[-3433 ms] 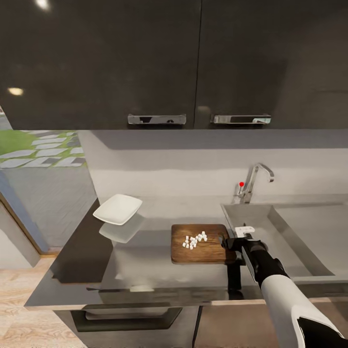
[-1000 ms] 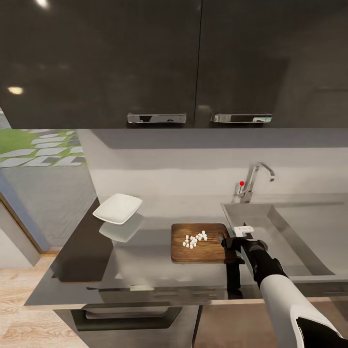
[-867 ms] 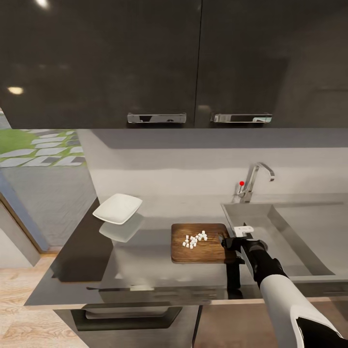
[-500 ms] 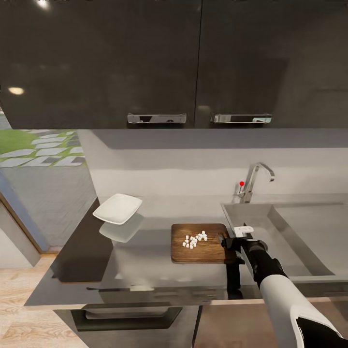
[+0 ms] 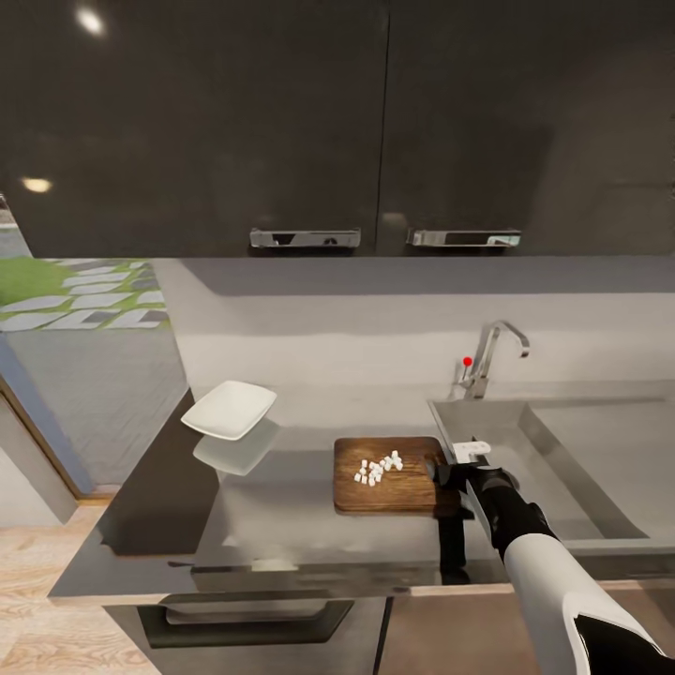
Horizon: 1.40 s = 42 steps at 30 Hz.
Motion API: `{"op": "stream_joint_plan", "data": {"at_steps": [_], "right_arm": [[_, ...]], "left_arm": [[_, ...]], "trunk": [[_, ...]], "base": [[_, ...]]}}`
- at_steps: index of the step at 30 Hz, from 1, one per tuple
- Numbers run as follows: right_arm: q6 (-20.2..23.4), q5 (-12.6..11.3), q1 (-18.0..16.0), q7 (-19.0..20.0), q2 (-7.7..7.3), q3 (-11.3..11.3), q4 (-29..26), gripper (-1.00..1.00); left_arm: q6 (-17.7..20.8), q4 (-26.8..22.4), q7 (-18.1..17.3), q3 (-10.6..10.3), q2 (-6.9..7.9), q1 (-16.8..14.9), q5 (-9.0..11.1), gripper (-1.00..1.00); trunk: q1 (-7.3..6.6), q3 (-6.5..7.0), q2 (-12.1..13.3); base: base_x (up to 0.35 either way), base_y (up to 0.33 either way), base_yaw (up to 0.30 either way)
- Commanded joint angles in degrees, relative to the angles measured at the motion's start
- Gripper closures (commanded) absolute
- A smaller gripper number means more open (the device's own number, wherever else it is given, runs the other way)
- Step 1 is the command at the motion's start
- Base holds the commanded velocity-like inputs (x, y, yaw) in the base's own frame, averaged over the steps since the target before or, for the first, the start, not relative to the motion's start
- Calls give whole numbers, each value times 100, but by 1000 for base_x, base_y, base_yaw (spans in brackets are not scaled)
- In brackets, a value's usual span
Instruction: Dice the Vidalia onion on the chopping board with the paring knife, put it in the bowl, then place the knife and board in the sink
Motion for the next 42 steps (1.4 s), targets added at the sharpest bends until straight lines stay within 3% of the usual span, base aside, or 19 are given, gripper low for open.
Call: {"op": "stream_joint_plan", "data": {"at_steps": [1, 42], "right_arm": [[23, 52, -5, 46, 4, -30, -10, 100], [32, 46, -5, 56, 4, -30, -10, 100]], "left_arm": [[-39, 25, 5, -49, -3, -10, 42, -100], [-38, 27, 5, -49, -3, -10, 42, -100]], "trunk": [[4, -3, -12], [4, 365, -12]], "base": [[0, 0, 0], [0, 0, 0]]}}
